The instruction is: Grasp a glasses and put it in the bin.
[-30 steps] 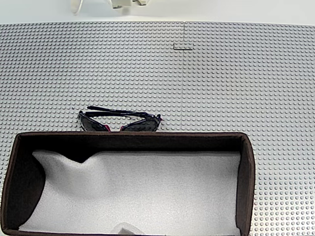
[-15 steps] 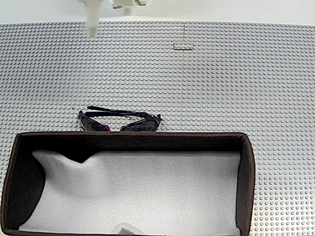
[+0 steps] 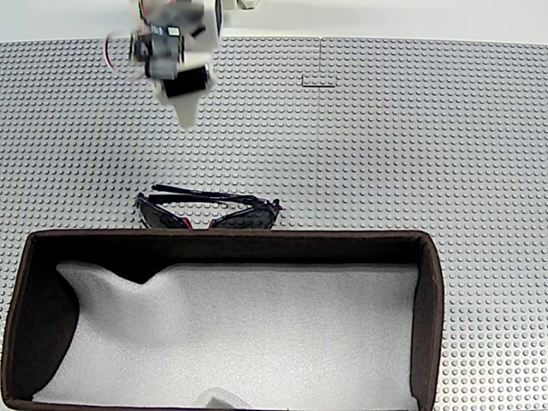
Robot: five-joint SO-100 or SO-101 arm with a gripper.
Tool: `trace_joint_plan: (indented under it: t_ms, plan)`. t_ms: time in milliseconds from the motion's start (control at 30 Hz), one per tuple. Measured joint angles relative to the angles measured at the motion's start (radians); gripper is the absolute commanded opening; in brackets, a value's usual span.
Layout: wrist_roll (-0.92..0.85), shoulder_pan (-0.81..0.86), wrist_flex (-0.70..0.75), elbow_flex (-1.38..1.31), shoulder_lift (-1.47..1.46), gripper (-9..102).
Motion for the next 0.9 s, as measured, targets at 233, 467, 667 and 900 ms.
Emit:
trace_joint_plan:
  t_ms: [233,467,667,900]
  plan:
    - [-0.018,-0.006,-0.081,-0.015,-0.135,21]
    - [-0.034,-0.037,-0.100,-0.055,-0.210,36]
    - [-0.031,-0.071,-0.115,-0.086,-0.229,46]
    - [-0.037,-0.069,-0.100,-0.163,-0.327,45]
